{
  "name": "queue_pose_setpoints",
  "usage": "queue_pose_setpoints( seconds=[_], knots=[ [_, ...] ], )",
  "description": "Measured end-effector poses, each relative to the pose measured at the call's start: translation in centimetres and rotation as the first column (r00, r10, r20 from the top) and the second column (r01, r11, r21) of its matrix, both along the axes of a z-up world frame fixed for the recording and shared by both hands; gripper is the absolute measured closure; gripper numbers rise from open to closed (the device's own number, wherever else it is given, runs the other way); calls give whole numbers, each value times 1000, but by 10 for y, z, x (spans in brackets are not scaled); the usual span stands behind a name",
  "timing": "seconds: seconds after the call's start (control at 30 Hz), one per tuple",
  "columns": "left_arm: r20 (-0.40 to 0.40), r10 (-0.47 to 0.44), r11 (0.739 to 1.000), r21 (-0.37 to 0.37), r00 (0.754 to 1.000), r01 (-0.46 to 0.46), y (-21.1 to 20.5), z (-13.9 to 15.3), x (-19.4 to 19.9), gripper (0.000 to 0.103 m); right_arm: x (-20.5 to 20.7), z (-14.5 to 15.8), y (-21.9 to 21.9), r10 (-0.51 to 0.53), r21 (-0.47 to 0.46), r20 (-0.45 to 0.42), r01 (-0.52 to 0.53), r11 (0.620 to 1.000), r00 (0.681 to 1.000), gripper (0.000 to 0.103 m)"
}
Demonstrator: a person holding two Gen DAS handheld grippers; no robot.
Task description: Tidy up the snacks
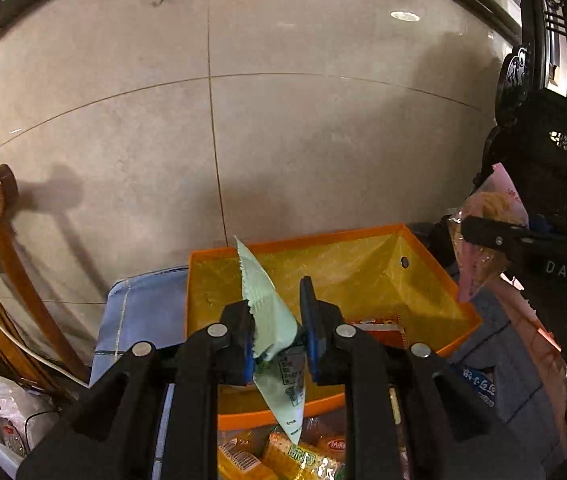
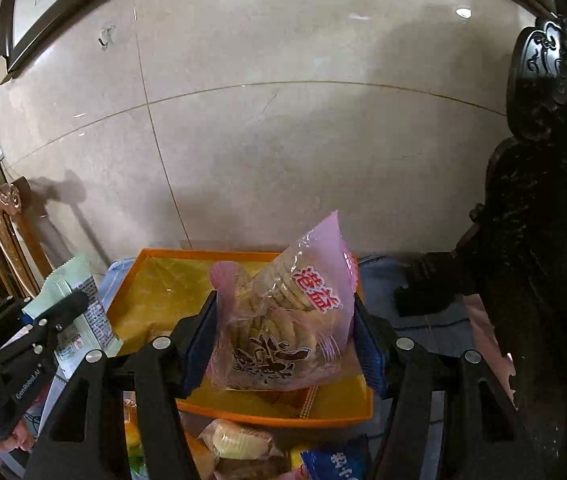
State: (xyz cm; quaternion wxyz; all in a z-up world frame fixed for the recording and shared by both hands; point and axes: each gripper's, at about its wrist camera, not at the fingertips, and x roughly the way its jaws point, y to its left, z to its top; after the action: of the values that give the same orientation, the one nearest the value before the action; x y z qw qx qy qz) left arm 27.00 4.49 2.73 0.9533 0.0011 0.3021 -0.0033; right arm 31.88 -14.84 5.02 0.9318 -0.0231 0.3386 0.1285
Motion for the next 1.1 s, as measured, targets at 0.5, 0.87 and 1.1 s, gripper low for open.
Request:
queue_pose_setpoints(
  seconds=[0.5, 0.87, 1.1],
  knots=[
    [-8, -12, 994, 109, 1000, 13, -2, -18, -55, 4, -35, -20, -35, 23, -119, 2, -22, 993, 1000, 4],
    [-193, -21, 1000, -25, 981, 16, 9, -122, -180, 4, -80, -145, -72, 82, -188, -215, -124, 974, 973, 4],
    [-245, 11, 995, -89, 969, -33, 4, -168, -168, 4, -62, -167, -66, 93, -223, -244, -149, 963, 965, 4]
  ],
)
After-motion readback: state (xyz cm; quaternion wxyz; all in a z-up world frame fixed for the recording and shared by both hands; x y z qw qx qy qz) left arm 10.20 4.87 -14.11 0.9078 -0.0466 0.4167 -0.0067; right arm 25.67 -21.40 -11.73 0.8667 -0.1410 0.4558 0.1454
